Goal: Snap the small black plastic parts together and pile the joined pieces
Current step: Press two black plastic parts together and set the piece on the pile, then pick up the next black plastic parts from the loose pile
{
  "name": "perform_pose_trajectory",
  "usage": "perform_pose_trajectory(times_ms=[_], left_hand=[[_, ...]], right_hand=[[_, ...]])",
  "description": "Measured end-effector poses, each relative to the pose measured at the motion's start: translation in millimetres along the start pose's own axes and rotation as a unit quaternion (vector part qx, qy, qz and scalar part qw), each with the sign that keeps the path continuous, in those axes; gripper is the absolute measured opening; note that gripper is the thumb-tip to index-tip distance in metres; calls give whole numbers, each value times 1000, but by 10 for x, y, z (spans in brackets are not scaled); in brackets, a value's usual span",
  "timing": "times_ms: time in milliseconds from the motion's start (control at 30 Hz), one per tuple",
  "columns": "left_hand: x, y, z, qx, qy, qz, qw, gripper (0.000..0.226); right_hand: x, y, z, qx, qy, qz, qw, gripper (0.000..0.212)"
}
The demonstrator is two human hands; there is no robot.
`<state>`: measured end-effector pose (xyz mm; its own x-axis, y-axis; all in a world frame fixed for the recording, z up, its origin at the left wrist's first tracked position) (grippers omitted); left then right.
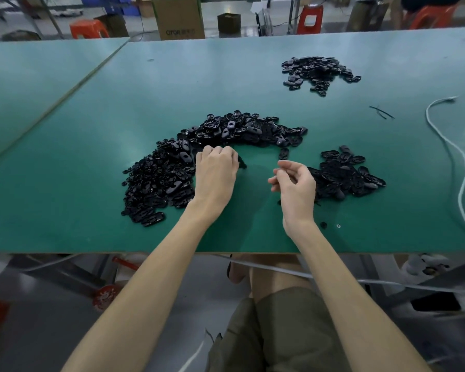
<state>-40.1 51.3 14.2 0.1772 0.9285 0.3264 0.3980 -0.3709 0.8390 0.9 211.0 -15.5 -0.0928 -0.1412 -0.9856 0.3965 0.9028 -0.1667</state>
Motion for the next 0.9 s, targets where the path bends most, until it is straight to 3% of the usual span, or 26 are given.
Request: perform_pose_trajectory(times_ms=[67, 133, 267, 333, 433, 533, 600, 900], left_hand=[[64, -1, 0, -40, 57, 178, 982, 28], [111, -8, -7, -96, 88, 289, 948, 26], [154, 24, 28, -155, 70, 308, 936, 24], [111, 50, 21, -148, 64, 276, 948, 22], [-75, 108, -32, -59, 41, 11, 997, 20], [-264, 128, -46, -78, 79, -165, 980, 24], [-316, 109, -21, -101, 88, -184, 974, 28], [-367, 92, -8, -55, 61, -91, 993, 17]], right_hand=[[1, -14, 4, -29, 13, 20, 999, 16], [0, -34, 13, -60, 24, 38, 997, 16], [-17, -45, 21, -76, 27, 40, 996, 12], [-25, -43, 24, -69, 25, 30, 997, 11], [-29, -44, 24, -55, 19, 19, 998, 11], [-24, -49, 18, -53, 14, 18, 998, 11], [-19, -52, 14, -55, 13, 20, 998, 11], [-21, -47, 21, -57, 10, 27, 998, 10]])
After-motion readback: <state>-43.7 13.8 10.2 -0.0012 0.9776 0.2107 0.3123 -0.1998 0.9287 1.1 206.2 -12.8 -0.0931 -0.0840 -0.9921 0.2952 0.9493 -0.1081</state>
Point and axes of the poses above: each hand's wrist, its own z-axis away from the middle knuckle, its own y-axis out of the back of the hand, x = y × z, the point moved 2 cm from there along -z, towards the middle knuckle, and after that the axes turned 3 degrees about -z, right-handed, at the moved point
